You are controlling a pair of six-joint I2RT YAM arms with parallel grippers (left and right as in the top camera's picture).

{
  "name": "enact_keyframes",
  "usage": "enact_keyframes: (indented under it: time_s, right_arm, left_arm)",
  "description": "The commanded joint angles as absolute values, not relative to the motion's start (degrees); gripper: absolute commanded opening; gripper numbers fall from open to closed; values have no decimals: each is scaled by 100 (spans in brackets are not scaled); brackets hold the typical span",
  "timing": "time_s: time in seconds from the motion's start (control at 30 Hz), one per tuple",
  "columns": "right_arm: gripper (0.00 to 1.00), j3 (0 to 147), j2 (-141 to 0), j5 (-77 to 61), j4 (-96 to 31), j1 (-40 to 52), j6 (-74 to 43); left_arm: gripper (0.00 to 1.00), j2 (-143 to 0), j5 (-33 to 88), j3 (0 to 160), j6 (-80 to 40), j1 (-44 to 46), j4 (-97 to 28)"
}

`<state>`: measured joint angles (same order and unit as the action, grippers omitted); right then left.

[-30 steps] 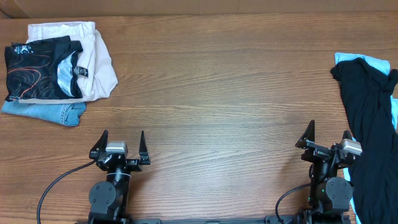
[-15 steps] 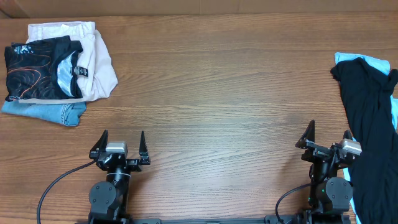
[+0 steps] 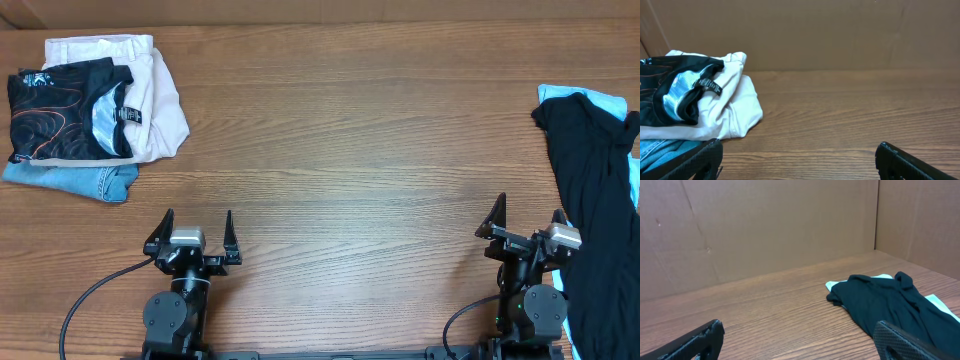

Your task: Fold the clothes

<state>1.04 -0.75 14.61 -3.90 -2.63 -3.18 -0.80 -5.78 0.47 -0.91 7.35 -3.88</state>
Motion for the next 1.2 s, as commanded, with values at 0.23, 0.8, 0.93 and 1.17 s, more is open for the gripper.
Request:
enact_keyframes:
  time_s: [0.23,0.8,0.93,1.17]
  right_arm:
    - [100,60,-169,1540,-355,-296,-296]
    - [100,60,-167,1540,-353,703,-296]
    - [100,60,-169,1540,-355,703,-296]
    - [100,60,-165,1538,-355,703,-296]
  left_arm:
    - [100,-36,-521,27,-16,687,-386]
    - [100,-36,-523,27,-16,687,-386]
    - [100,-36,-521,27,-16,687,-386]
    - [100,-36,-523,27,-16,687,-386]
